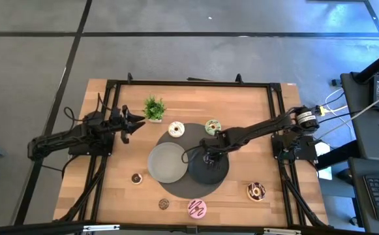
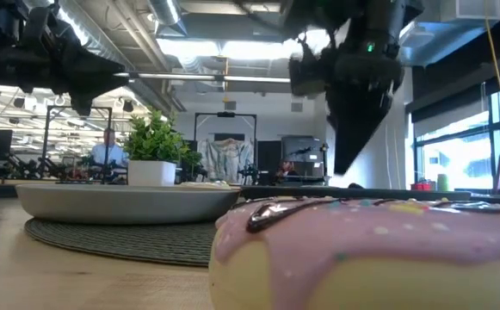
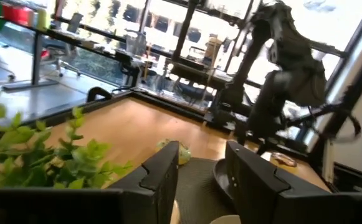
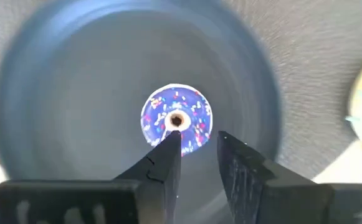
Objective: Pick & Place donuts
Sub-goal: Put the large white donut on the gray plate
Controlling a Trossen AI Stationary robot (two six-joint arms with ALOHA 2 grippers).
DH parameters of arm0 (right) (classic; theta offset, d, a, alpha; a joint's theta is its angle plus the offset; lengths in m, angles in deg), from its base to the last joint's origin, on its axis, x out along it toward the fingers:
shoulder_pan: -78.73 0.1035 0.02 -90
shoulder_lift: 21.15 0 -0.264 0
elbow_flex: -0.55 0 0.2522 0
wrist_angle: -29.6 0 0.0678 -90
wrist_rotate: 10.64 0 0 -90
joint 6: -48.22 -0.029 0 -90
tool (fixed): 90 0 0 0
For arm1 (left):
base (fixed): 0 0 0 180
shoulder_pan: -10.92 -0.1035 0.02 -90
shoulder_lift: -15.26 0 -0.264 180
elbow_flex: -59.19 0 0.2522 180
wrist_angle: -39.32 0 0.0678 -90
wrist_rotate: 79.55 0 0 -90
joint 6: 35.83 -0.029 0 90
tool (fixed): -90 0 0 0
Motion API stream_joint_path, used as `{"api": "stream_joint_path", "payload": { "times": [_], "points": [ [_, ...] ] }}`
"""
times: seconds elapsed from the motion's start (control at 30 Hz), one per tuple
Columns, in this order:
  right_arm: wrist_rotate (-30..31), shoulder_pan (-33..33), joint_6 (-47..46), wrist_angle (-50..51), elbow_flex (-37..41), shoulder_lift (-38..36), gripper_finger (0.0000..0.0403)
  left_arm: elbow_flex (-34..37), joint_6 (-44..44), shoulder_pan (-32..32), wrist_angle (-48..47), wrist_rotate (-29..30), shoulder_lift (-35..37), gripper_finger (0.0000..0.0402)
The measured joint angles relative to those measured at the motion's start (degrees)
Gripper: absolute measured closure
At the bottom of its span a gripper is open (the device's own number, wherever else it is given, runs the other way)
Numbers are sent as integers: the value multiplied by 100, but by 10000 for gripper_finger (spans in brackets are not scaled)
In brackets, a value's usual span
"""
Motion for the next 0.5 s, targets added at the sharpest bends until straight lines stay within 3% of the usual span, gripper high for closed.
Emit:
{"api": "stream_joint_path", "payload": {
  "times": [0.23, 0.5],
  "points": [
    [265, 271, -255, -39, 536, -1112, 298, -793, -611, 339, 88, 49, -995, 274],
    [508, 346, -1253, -574, 1973, -2749, 299, -2619, -1355, 525, -1005, 761, -3989, 274]
  ]
}}
